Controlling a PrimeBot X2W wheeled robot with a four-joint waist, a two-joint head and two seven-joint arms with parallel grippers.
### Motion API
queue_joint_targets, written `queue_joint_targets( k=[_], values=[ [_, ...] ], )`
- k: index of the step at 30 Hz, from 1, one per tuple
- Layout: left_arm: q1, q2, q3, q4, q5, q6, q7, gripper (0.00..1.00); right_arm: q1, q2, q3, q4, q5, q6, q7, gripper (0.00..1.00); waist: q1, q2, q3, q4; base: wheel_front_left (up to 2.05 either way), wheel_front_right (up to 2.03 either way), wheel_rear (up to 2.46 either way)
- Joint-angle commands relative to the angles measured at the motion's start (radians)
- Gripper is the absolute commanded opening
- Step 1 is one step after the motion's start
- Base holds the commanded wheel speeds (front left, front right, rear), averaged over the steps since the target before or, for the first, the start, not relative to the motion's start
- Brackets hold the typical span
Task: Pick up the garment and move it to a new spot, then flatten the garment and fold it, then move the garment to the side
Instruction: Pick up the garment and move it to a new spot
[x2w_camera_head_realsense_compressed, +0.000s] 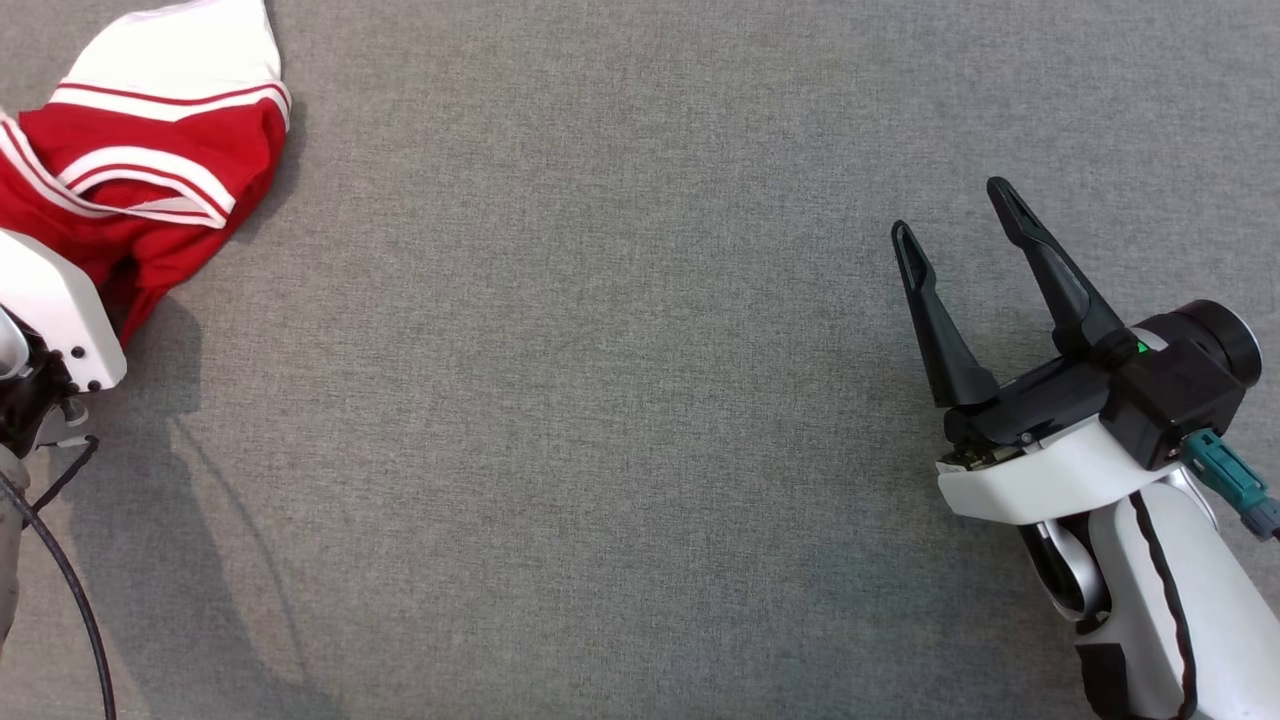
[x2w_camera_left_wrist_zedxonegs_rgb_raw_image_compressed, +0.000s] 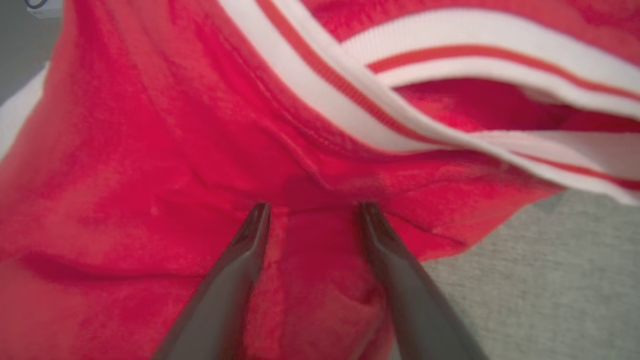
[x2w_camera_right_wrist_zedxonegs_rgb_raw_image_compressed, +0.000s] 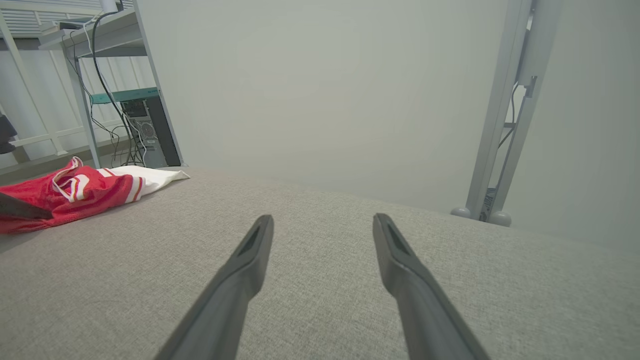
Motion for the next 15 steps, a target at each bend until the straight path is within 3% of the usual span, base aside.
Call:
queue_joint_targets(
  k=[1,7,15],
  values=[
    [0.026,-0.002,-0.01,0.036,-0.003,0.001,0.016,0.0,-0.001,-0.001,-0.004,-0.002,-0.005,0.0,-0.001,1.0,0.0,0.0,-0.001,-0.001,0.0,0.0,0.0],
    [0.025,0.009,-0.023,0.045,-0.016,0.001,-0.054,0.0,0.009,0.006,-0.019,0.007,-0.02,0.0,-0.001,1.0,0.0,0.0,-0.024,0.005,0.0,0.0,0.0],
    [0.028,0.003,-0.027,0.03,-0.003,0.001,-0.276,0.0,0.039,0.028,-0.024,0.031,-0.012,0.0,-0.001,1.0,0.0,0.0,-0.136,0.006,0.0,0.0,0.0]
  ],
)
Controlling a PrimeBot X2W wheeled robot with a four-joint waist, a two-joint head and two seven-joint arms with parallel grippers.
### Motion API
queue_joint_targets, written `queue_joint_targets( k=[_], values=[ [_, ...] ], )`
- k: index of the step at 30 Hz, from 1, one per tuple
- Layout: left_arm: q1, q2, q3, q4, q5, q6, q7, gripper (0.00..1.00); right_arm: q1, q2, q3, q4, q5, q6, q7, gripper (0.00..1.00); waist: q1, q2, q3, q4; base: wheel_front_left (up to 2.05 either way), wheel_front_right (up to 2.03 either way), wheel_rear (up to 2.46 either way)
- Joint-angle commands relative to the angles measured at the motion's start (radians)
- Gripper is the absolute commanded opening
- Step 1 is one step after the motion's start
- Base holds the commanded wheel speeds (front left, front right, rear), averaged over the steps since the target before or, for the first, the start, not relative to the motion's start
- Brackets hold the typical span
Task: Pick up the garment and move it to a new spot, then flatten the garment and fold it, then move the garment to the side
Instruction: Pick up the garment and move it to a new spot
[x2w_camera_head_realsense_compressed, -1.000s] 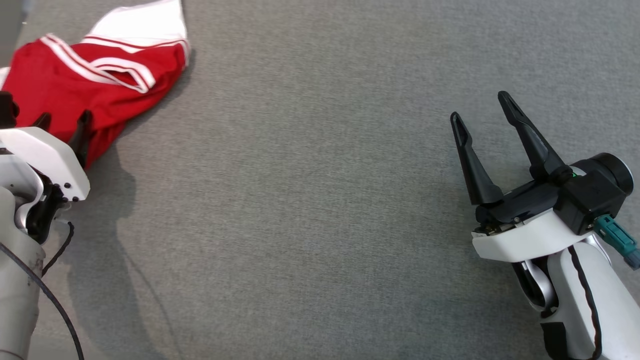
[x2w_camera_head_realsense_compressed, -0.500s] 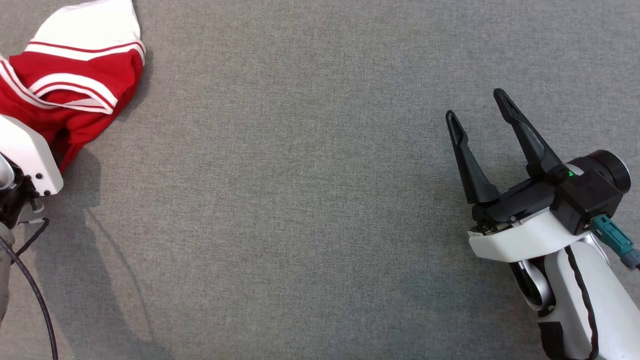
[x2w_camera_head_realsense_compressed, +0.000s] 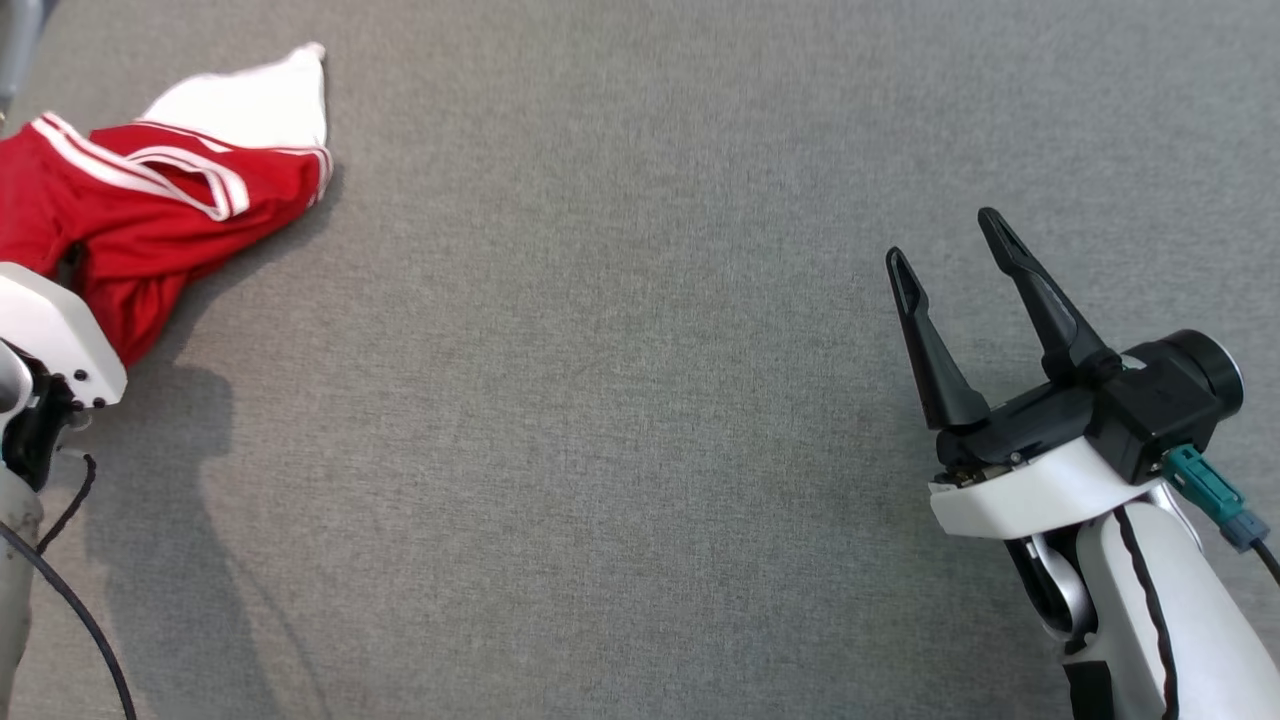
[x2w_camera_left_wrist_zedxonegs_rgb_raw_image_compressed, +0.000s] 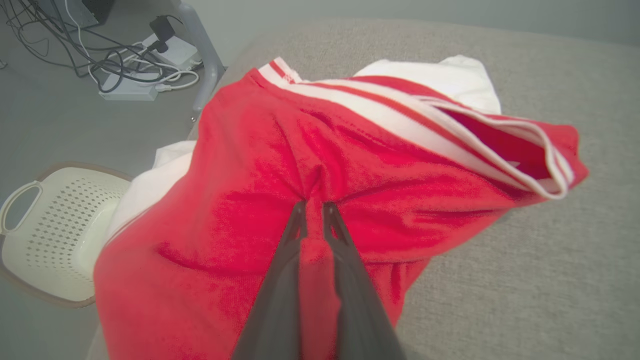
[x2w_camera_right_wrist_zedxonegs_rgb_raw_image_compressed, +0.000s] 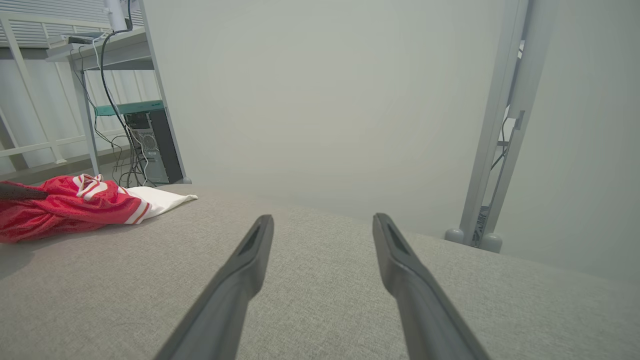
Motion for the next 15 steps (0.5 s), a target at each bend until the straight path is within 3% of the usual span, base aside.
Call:
queue_joint_targets(
  k=[1,7,15],
  values=[
    [0.009,-0.006,-0.002,-0.013,0.007,0.001,-0.044,0.0,0.016,0.001,-0.007,0.006,0.006,0.0,-0.001,1.0,0.0,0.0,-0.055,-0.004,0.0,0.0,0.0],
    [0.014,-0.035,0.012,-0.089,0.019,0.019,-0.295,0.0,0.058,0.02,-0.044,0.02,0.016,0.0,-0.001,1.0,0.0,0.0,-0.171,-0.02,0.0,0.0,0.0],
    [0.049,-0.099,0.006,-0.241,0.012,0.008,-0.351,0.0,0.106,0.037,-0.086,0.027,0.019,0.0,-0.001,1.0,0.0,0.0,-0.271,-0.069,0.0,0.0,0.0]
  ],
)
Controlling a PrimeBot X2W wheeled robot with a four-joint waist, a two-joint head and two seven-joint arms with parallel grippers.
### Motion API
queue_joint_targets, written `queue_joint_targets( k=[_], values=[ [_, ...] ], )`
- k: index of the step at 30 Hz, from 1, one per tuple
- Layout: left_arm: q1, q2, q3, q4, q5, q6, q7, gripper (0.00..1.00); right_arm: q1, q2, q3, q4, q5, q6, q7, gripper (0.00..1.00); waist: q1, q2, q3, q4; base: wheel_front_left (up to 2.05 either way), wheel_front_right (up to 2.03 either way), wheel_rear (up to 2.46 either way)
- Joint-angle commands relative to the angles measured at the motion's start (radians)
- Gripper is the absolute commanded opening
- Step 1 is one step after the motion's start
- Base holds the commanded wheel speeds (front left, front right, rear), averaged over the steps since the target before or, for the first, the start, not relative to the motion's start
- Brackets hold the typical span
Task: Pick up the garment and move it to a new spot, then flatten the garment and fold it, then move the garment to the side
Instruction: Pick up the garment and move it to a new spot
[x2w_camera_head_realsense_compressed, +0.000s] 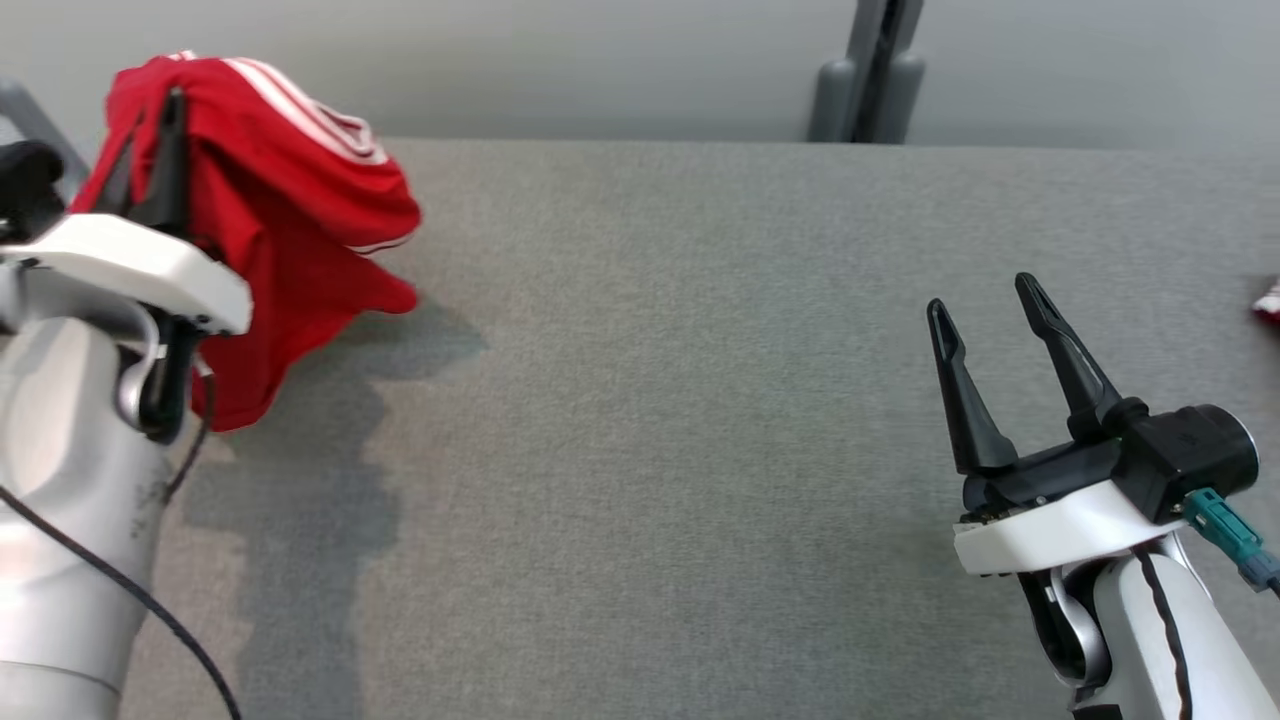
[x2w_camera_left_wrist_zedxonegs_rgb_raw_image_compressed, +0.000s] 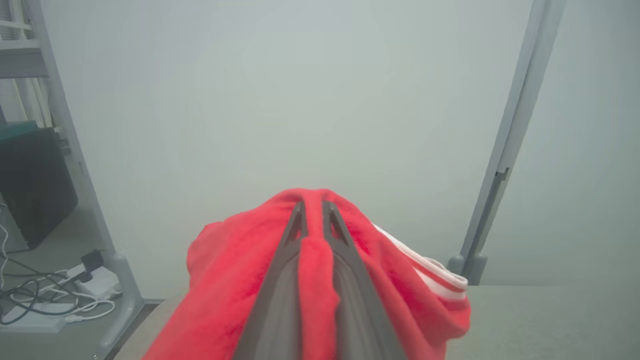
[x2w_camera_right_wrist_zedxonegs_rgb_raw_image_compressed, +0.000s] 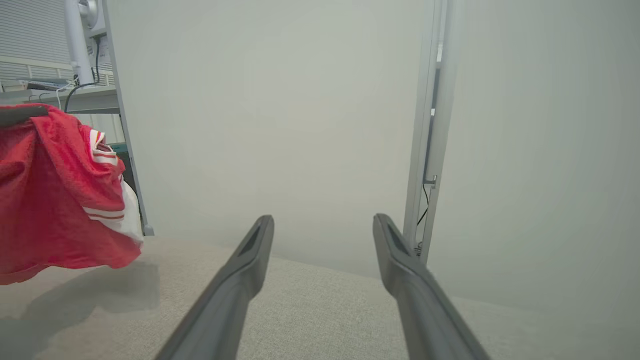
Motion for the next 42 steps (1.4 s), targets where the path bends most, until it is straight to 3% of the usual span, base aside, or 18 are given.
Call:
queue_joint_targets(
  k=[1,7,14,20,27,28,30,31,36,42],
  values=[
    [0.009,-0.005,-0.001,-0.01,-0.002,-0.003,-0.004,0.0,0.011,-0.002,-0.005,0.0,0.006,0.0,-0.001,1.0,0.0,0.0,-0.033,-0.033,0.0,0.0,0.0],
    [0.062,-0.109,-0.029,-0.227,0.004,0.0,-0.007,0.0,0.032,0.009,-0.033,-0.003,0.003,0.0,-0.001,1.0,0.0,0.0,-0.062,-0.127,0.0,0.0,0.0],
    [0.079,-0.206,-0.092,-0.335,0.027,0.04,-0.003,0.0,0.013,0.022,-0.057,-0.019,0.005,0.0,-0.001,1.0,0.0,0.0,-0.027,-0.26,0.0,0.0,0.0],
    [0.078,-0.255,-0.169,-0.32,0.079,0.068,-0.006,0.0,0.001,0.031,-0.094,-0.029,0.014,0.0,-0.001,1.0,0.0,0.0,0.019,-0.366,0.0,0.0,0.0],
    [0.115,-0.278,-0.271,-0.153,0.123,0.059,-0.007,0.0,-0.006,0.038,-0.113,-0.03,0.026,0.0,-0.001,1.0,0.0,0.0,0.055,-0.449,0.0,0.0,0.0],
    [0.12,-0.28,-0.285,-0.127,0.119,0.053,-0.008,0.11,-0.006,0.039,-0.113,-0.028,0.027,0.0,-0.001,1.0,0.0,0.0,0.058,-0.454,0.0,0.0,0.0],
    [0.127,-0.283,-0.31,-0.085,0.101,0.035,-0.008,0.75,-0.007,0.04,-0.115,-0.027,0.029,0.0,-0.001,1.0,0.0,0.0,0.061,-0.459,0.0,0.0,0.0],
    [0.131,-0.283,-0.322,-0.063,0.094,0.028,-0.006,1.0,-0.008,0.04,-0.116,-0.026,0.033,0.0,-0.001,1.0,0.0,0.0,0.061,-0.459,0.0,0.0,0.0],
    [0.121,-0.284,-0.305,-0.06,0.063,0.035,-0.008,1.0,-0.007,0.04,-0.134,-0.024,0.028,0.0,-0.001,1.0,0.0,0.0,0.047,-0.431,0.0,0.0,0.0],
    [0.156,-0.277,-0.199,-0.172,0.113,0.074,-0.008,1.0,0.01,0.039,-0.137,-0.024,0.007,0.0,-0.001,1.0,0.0,0.0,0.002,-0.357,0.0,0.0,0.0]
  ],
)
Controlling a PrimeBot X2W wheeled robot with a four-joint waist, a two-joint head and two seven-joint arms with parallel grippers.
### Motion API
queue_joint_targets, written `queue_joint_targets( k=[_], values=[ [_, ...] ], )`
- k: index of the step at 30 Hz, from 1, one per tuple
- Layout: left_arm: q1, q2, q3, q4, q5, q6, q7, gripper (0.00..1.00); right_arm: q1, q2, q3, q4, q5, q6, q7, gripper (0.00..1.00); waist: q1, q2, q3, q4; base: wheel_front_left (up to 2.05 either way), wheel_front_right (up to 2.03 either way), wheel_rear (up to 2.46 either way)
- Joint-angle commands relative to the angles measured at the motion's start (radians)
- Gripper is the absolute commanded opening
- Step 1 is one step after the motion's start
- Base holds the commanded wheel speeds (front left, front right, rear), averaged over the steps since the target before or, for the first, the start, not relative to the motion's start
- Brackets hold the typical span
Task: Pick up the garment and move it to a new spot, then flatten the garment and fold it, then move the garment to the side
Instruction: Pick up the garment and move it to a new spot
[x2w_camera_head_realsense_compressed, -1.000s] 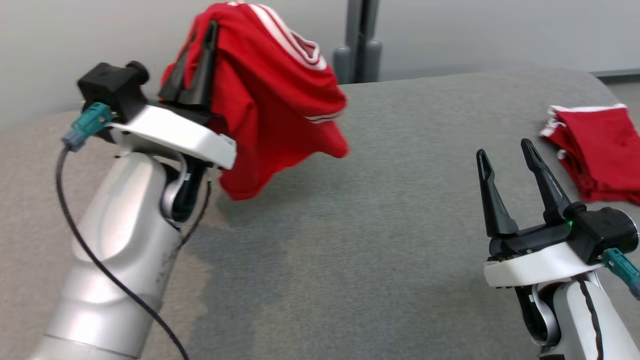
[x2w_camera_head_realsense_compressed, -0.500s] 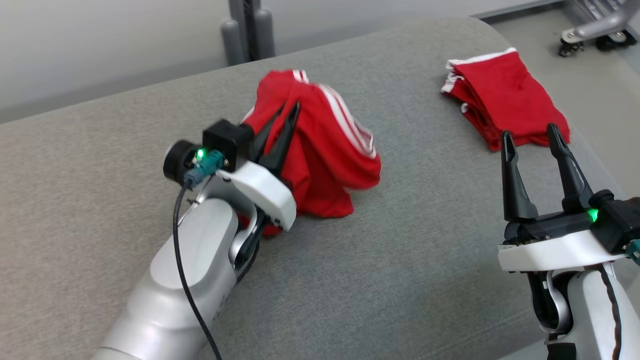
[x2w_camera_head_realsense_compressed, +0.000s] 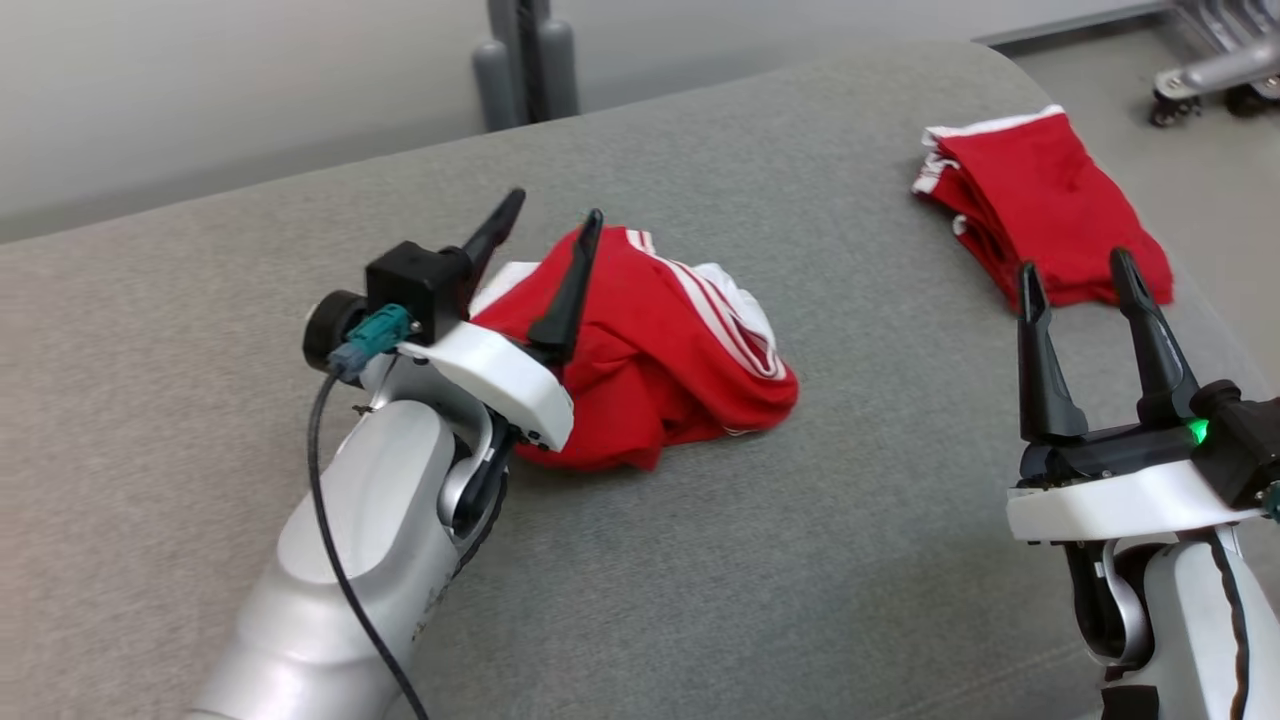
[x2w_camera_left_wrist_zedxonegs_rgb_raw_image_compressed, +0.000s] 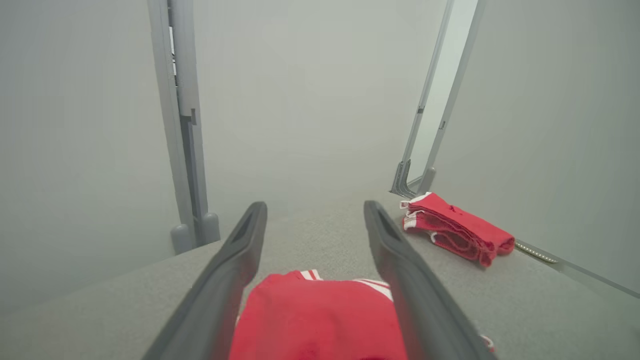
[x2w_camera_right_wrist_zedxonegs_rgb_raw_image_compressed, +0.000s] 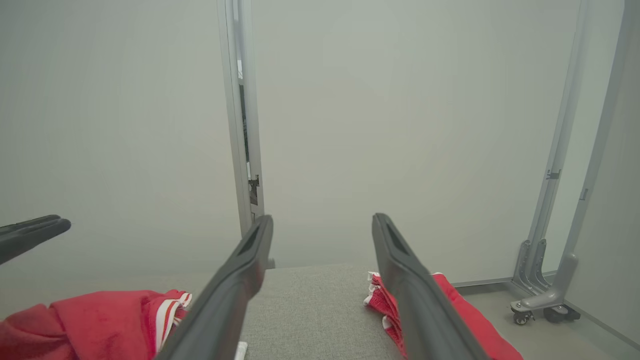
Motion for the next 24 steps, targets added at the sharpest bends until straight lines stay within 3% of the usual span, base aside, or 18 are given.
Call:
queue_joint_targets(
  k=[1,7,12,20,24],
  values=[
    [0.023,0.01,0.018,-0.017,0.014,0.008,-0.004,1.0,0.009,-0.002,-0.001,0.001,-0.007,0.0,-0.001,1.0,0.0,0.0,-0.027,0.036,0.0,0.0,0.0],
    [0.123,0.052,0.151,-0.162,0.097,0.033,-0.004,1.0,0.031,-0.023,0.011,0.008,-0.016,0.0,-0.001,1.0,0.0,0.0,-0.08,0.12,0.0,0.0,0.0],
    [0.243,0.068,0.246,-0.245,0.139,0.018,-0.004,1.0,0.063,-0.038,-0.003,0.009,-0.018,0.0,-0.001,1.0,0.0,0.0,-0.116,0.195,0.0,0.0,0.0],
    [0.514,0.032,0.428,-0.38,0.197,-0.008,-0.004,1.0,0.117,-0.036,-0.007,0.024,-0.008,0.0,-0.001,1.0,0.0,0.0,-0.155,0.281,0.0,0.0,0.0],
    [0.598,0.009,0.462,-0.422,0.221,-0.028,-0.004,1.0,0.13,-0.031,-0.008,0.03,-0.007,0.0,-0.001,1.0,0.0,0.0,-0.16,0.298,0.0,0.0,0.0]
  ],
)
